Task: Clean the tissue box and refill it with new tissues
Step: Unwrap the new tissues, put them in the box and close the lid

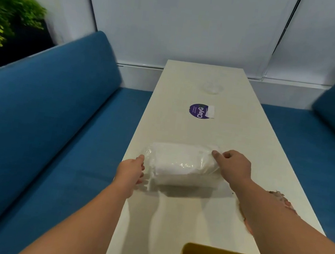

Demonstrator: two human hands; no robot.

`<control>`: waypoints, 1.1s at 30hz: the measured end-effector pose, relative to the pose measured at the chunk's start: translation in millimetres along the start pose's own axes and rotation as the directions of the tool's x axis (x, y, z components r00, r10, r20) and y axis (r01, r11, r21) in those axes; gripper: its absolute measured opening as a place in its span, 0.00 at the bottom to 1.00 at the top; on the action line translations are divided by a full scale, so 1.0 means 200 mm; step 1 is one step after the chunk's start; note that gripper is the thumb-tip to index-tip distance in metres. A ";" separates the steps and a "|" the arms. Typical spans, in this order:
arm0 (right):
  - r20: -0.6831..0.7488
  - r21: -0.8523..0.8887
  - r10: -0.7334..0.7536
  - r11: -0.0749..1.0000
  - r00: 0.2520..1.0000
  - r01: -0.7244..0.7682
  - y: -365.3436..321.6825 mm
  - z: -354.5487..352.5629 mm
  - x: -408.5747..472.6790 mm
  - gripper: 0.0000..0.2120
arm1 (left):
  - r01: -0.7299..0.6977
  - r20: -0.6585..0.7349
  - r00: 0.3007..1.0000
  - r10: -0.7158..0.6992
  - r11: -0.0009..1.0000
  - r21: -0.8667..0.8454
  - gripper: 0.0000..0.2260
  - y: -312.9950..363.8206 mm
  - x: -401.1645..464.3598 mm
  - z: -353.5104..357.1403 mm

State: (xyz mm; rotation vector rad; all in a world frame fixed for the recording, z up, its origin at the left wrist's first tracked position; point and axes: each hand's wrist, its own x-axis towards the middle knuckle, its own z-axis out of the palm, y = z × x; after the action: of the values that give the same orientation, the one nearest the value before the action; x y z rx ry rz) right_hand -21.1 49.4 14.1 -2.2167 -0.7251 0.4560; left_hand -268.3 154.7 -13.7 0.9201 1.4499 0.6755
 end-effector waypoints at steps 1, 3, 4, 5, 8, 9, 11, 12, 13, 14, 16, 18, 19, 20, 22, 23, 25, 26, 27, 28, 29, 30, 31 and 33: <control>-0.014 -0.002 -0.002 1.000 1.000 0.002 0.00 0.00 0.00 0.16 | 0.011 0.015 1.000 -0.011 0.999 -0.033 0.09 0.01 0.00 0.01; -0.036 0.027 0.014 1.000 0.999 -0.013 0.00 0.01 0.01 0.13 | -0.048 0.021 0.999 0.049 0.998 -0.031 0.07 0.02 0.00 0.02; -0.041 0.037 0.021 0.999 0.999 -0.020 0.01 0.01 0.01 0.12 | -0.121 0.025 0.992 0.120 0.993 0.006 0.10 0.03 0.00 0.02; -0.044 0.034 0.024 0.999 0.999 -0.022 0.01 0.02 0.01 0.12 | -0.199 0.032 0.980 0.198 0.979 0.042 0.12 0.03 0.00 0.02; -0.056 0.015 0.032 0.999 0.998 -0.031 0.01 0.02 0.02 0.10 | -0.307 0.061 0.951 0.303 0.949 0.079 0.11 0.05 0.01 0.02; -0.062 0.016 0.033 0.999 0.997 -0.032 0.01 0.02 0.03 0.09 | -0.306 0.071 0.951 0.300 0.948 0.089 0.08 0.05 0.02 0.02; -0.075 0.008 0.035 0.999 0.997 -0.034 0.01 0.03 0.03 0.09 | -0.255 0.099 0.965 0.243 0.957 0.138 0.02 0.07 0.03 0.03; -0.082 -0.005 0.038 0.999 0.996 -0.039 0.01 0.03 0.03 0.09 | -0.209 0.127 0.974 0.189 0.963 0.168 0.09 0.07 0.04 0.03; -0.085 -0.017 0.041 0.999 0.996 -0.042 0.01 0.03 0.04 0.09 | -0.154 0.150 0.981 0.126 0.969 0.192 0.15 0.08 0.04 0.04; -0.086 -0.029 0.044 0.998 0.995 -0.047 0.00 0.04 0.04 0.08 | -0.105 0.184 0.981 0.066 0.973 0.207 0.21 0.09 0.05 0.05; -0.084 -0.054 0.053 0.997 0.995 -0.058 0.00 0.04 0.04 0.09 | -0.052 0.251 0.968 -0.009 0.971 0.234 0.29 0.10 0.05 0.07; -0.081 -0.075 0.059 0.995 0.995 -0.065 0.00 0.05 0.04 0.10 | -0.055 0.267 0.964 -0.009 0.971 0.232 0.29 0.10 0.06 0.08; -0.082 -0.082 0.059 0.994 0.995 -0.066 0.00 0.05 0.05 0.10 | -0.076 0.254 0.967 0.016 0.971 0.226 0.27 0.10 0.07 0.08; -0.087 -0.085 0.059 0.994 0.994 -0.066 0.01 0.05 0.05 0.11 | -0.098 0.239 0.970 0.043 0.970 0.223 0.26 0.10 0.07 0.08; -0.092 -0.080 0.054 0.995 0.994 -0.062 0.01 0.04 0.04 0.11 | -0.134 0.220 0.972 0.084 0.965 0.227 0.26 0.09 0.08 0.08; -0.091 -0.076 0.051 0.995 0.995 -0.058 0.01 0.04 0.04 0.11 | -0.142 0.213 0.973 0.090 0.961 0.239 0.26 0.09 0.08 0.07; -0.082 -0.060 0.046 0.997 0.996 -0.051 0.01 0.04 0.03 0.11 | -0.134 0.201 0.976 0.081 0.955 0.266 0.27 0.09 0.09 0.07; -0.074 -0.043 0.049 0.998 0.996 -0.052 0.01 0.03 0.03 0.11 | -0.118 0.206 0.977 0.062 0.955 0.271 0.28 0.09 0.09 0.07; -0.075 -0.024 0.046 0.999 0.996 -0.048 0.01 0.03 0.02 0.11 | -0.098 0.217 0.975 0.039 0.959 0.266 0.29 0.09 0.09 0.07; -0.111 -0.026 0.022 0.999 0.994 -0.025 0.00 0.03 0.01 0.11 | -0.080 0.232 0.973 0.020 0.963 0.256 0.31 0.09 0.09 0.07; -0.177 -0.065 -0.047 0.997 0.983 0.036 -0.01 0.04 -0.01 0.14 | -0.073 0.249 0.969 0.009 0.966 0.247 0.33 0.09 0.09 0.08; -0.234 -0.118 -0.155 0.984 0.960 0.131 -0.04 0.05 -0.03 0.16 | -0.072 0.258 0.966 0.009 0.969 0.236 0.35 0.09 0.09 0.09; -0.250 -0.153 -0.274 0.958 0.929 0.241 -0.09 0.07 -0.05 0.18 | -0.076 0.259 0.966 0.015 0.971 0.228 0.37 0.10 0.08 0.09; -0.108 -0.159 -0.421 0.901 0.901 0.403 -0.22 0.14 -0.09 0.18 | -0.075 0.250 0.968 0.020 0.975 0.210 0.40 0.10 0.07 0.11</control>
State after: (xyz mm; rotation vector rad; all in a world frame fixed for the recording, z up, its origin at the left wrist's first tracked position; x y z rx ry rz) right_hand -64.5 77.6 30.6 -2.1082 -1.1437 0.0379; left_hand -243.8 174.2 -7.2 1.1699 1.2974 0.4233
